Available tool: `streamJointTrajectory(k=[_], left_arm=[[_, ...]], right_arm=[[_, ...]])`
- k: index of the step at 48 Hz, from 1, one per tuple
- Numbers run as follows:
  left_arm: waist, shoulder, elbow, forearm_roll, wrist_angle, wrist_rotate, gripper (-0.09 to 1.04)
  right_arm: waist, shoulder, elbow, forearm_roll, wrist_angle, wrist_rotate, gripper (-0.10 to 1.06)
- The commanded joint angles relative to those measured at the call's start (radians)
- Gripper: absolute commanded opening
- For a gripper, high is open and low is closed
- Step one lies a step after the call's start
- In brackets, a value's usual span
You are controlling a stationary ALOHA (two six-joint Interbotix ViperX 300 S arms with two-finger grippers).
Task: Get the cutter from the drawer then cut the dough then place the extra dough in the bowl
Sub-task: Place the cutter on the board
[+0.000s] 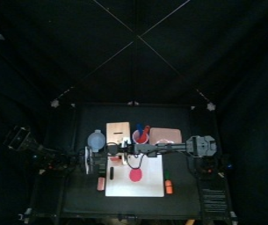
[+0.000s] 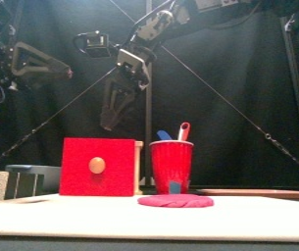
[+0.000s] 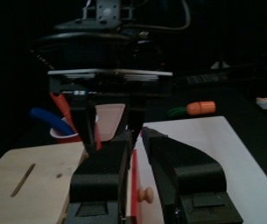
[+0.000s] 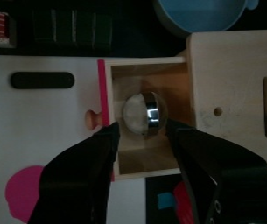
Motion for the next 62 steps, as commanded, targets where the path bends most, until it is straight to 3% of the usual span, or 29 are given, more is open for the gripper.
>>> streamJointTrajectory(k=[1, 17, 39, 62], left_arm=[[0.000, -0.029, -0.009, 0.003, 0.035, -0.002, 0.61], [0.000, -0.051, -0.008, -0.012, 0.087, -0.002, 0.61], [0.000, -0.051, -0.008, -0.012, 0.095, -0.003, 0.61], [0.000, -0.051, -0.005, -0.028, 0.095, -0.003, 0.61]], right_arm=[[-0.006, -0.017, -0.029, -0.003, -0.005, 0.003, 0.82], [-0.009, 0.040, -0.077, -0.006, -0.005, -0.002, 0.82], [-0.049, 0.066, -0.103, 0.000, 0.025, -0.005, 0.82], [-0.043, 0.097, -0.097, 0.003, 0.026, -0.006, 0.82]])
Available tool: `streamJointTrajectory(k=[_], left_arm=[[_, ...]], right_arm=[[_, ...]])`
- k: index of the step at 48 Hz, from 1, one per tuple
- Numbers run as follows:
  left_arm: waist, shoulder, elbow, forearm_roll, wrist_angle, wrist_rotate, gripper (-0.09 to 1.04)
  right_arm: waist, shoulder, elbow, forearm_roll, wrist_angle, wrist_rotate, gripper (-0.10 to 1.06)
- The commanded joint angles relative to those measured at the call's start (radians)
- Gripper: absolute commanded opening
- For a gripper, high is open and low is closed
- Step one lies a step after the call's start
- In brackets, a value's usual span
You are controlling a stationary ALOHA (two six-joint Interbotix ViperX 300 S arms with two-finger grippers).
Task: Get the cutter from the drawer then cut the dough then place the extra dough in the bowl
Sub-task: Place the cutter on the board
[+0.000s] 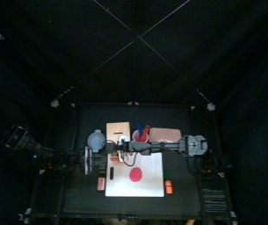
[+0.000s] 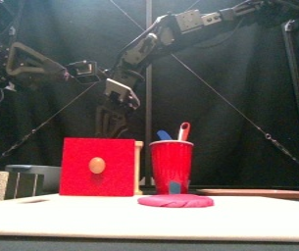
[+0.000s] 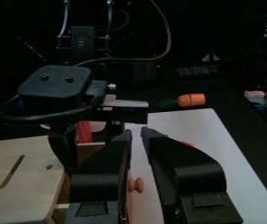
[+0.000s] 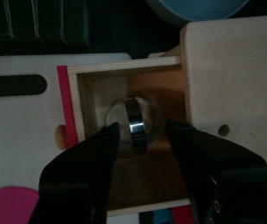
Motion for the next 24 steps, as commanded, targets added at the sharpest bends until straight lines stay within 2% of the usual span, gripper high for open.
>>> streamJointTrajectory(k=[1, 24], left_arm=[[0.000, 0.000, -0.006, -0.008, -0.005, 0.000, 0.61], [0.000, 0.000, -0.006, -0.011, 0.017, 0.000, 0.61]], right_arm=[[-0.003, -0.028, -0.015, -0.003, -0.003, -0.002, 0.82], [-0.008, 0.002, -0.023, -0.005, -0.003, 0.002, 0.81]])
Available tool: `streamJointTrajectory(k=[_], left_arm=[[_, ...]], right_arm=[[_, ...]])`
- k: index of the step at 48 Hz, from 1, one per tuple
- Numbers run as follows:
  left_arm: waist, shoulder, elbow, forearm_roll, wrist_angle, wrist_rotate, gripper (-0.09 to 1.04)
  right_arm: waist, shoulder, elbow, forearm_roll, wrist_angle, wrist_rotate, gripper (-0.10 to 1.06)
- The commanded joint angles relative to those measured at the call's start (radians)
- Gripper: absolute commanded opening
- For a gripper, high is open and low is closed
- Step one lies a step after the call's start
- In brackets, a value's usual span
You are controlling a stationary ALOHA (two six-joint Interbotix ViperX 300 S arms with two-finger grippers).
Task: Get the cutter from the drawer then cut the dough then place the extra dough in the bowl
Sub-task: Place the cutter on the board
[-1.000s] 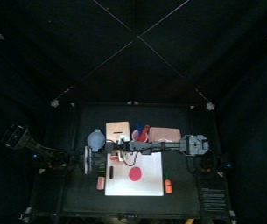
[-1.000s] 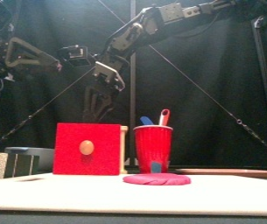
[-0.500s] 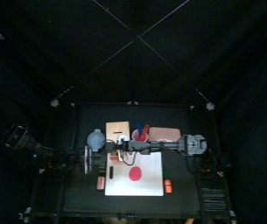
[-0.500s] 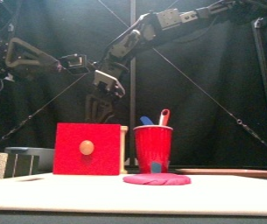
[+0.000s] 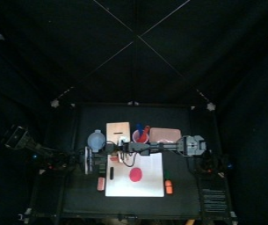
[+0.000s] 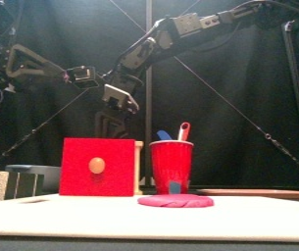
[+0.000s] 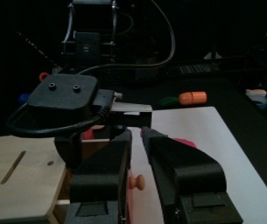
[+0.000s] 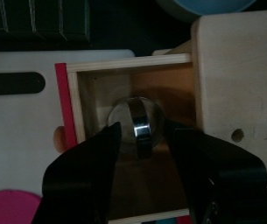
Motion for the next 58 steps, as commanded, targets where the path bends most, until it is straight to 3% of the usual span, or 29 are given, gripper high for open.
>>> streamJointTrajectory(k=[1, 8, 23, 58], left_arm=[[-0.002, -0.002, -0.009, -0.003, 0.009, 0.000, 0.61], [0.000, -0.002, -0.009, -0.008, 0.028, 0.000, 0.61], [-0.002, -0.002, -0.011, -0.008, 0.040, 0.000, 0.61], [0.000, 0.000, -0.009, -0.066, 0.097, 0.002, 0.61]], right_arm=[[-0.009, -0.020, -0.023, -0.002, -0.002, 0.002, 0.81], [-0.009, -0.015, -0.025, -0.002, -0.003, 0.002, 0.77], [-0.008, -0.015, -0.026, -0.002, -0.003, 0.008, 0.51], [0.012, -0.032, -0.252, -0.002, 0.253, -0.003, 0.51]])
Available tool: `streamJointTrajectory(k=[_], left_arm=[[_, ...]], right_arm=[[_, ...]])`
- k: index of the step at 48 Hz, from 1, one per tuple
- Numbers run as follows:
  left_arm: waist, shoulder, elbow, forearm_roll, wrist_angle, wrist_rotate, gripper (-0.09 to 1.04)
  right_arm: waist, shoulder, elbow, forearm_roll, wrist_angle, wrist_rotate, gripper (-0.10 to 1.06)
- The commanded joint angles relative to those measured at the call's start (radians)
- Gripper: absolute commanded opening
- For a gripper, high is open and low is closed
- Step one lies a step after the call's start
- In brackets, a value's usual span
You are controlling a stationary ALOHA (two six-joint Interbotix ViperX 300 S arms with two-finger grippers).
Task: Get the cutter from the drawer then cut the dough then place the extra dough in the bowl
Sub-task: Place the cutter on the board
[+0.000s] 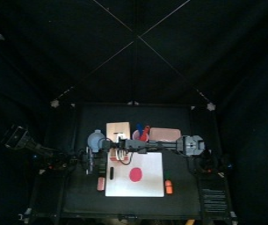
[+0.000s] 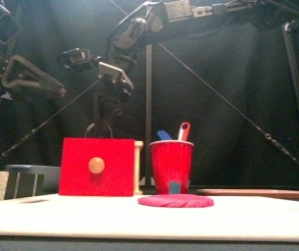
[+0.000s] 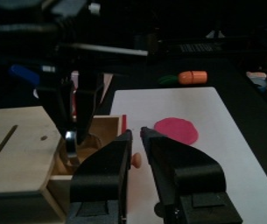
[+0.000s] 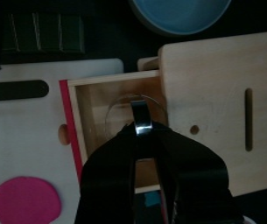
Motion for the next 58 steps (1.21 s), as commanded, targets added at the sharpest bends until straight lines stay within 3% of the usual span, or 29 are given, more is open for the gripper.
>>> streamJointTrajectory(k=[1, 22, 40, 49, 58], left_arm=[[0.000, 0.000, -0.009, -0.005, 0.002, 0.002, 0.61], [0.006, 0.000, -0.005, -0.044, 0.032, 0.002, 0.61], [0.006, 0.000, -0.006, -0.060, 0.040, 0.000, 0.61], [0.008, 0.000, -0.009, -0.067, 0.055, 0.002, 0.61], [0.034, 0.000, -0.034, -0.078, 0.055, 0.006, 0.61]], right_arm=[[0.006, -0.046, -0.057, 0.000, 0.035, -0.002, 0.51], [0.035, -0.103, -0.114, 0.002, 0.135, 0.017, 0.51], [0.092, -0.264, 0.080, -0.003, 0.150, 0.089, 0.50], [0.146, -0.371, 0.288, -0.063, 0.089, 0.173, 0.50], [0.195, -0.512, 0.558, -0.141, -0.018, 0.342, 0.50]])
